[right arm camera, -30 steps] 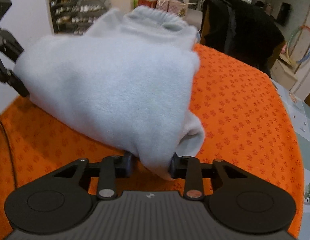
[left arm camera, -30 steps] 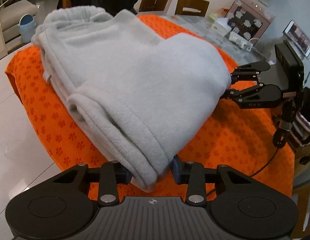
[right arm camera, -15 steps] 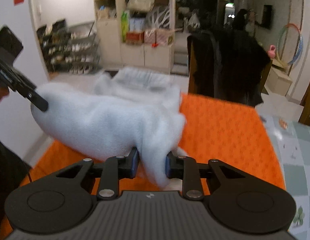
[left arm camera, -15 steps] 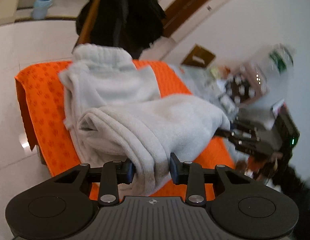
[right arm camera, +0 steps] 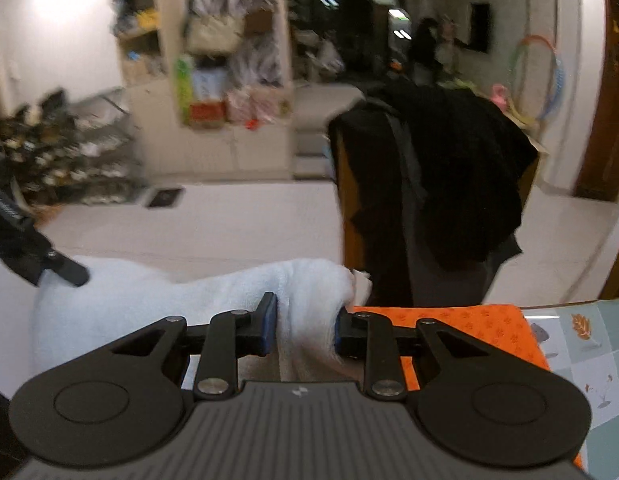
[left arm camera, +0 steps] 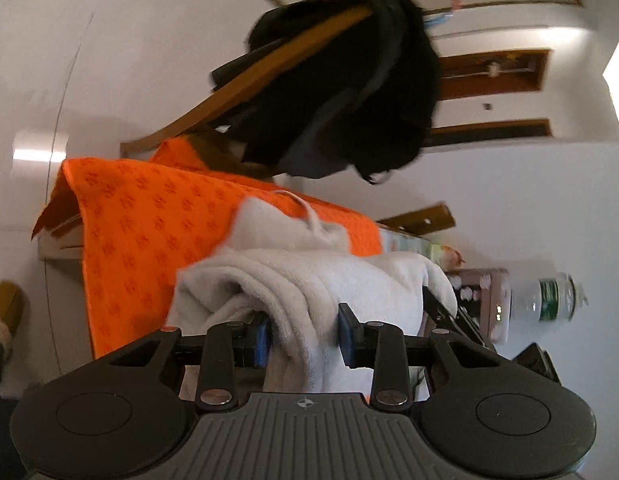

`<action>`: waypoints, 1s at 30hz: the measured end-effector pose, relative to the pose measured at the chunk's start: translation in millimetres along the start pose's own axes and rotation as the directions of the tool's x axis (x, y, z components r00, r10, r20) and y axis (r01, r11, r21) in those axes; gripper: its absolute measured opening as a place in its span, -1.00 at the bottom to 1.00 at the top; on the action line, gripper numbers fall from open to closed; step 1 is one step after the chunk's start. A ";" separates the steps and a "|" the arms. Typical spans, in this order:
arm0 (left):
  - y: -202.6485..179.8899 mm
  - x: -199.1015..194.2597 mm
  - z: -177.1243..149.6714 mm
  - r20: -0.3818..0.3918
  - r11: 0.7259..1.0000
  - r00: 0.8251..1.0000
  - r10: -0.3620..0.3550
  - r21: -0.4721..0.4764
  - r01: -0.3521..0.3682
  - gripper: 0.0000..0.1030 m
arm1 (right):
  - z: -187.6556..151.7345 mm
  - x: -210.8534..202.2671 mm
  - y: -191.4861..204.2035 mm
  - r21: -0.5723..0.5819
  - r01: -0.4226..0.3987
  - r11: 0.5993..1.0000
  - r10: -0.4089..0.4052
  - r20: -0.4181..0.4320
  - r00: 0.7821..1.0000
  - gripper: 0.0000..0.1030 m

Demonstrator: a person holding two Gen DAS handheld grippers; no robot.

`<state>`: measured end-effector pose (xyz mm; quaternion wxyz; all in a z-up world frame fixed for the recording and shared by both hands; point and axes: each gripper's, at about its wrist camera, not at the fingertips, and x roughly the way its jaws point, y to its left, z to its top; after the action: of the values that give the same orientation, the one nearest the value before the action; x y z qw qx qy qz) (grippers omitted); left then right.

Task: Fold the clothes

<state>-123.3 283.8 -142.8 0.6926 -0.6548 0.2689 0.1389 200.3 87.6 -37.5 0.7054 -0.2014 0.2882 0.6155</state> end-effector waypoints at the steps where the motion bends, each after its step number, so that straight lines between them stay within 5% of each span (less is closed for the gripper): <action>1: 6.4 6.7 10.2 -0.018 1.000 1.000 0.000 -0.018 -0.001 -0.30 | 5.5 14.5 2.9 -0.011 0.030 0.999 -0.031 -0.024 0.999 -0.36; 9: 37.4 35.1 53.7 -0.116 0.982 0.993 -0.039 -0.188 0.017 -0.33 | 19.0 85.3 16.0 0.036 0.193 0.981 -0.189 -0.086 0.978 -0.25; 14: 39.0 39.9 66.7 -0.183 0.983 0.982 -0.042 -0.184 0.008 -0.32 | 29.8 54.0 20.6 0.150 0.257 0.955 -0.241 -0.114 0.964 -0.07; 18: 41.2 40.1 72.5 -0.205 0.982 0.978 -0.037 -0.191 -0.003 -0.32 | 27.9 12.5 50.7 0.159 0.295 0.942 -0.281 -0.105 0.954 0.31; 24: 36.1 36.8 74.2 -0.223 0.988 0.975 -0.020 -0.153 -0.014 -0.29 | -3.0 -17.2 107.8 0.213 0.261 0.942 -0.243 -0.108 0.964 0.32; 30: 20.4 21.9 68.3 -0.264 0.997 0.964 -0.009 -0.078 -0.013 -0.17 | -21.7 13.9 142.1 0.209 0.229 0.951 -0.207 -0.120 0.971 0.31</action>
<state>-103.4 349.5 -172.1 0.6238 -0.6942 0.3538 0.0615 58.1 107.1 -52.9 0.7724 -0.1818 0.3647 0.4873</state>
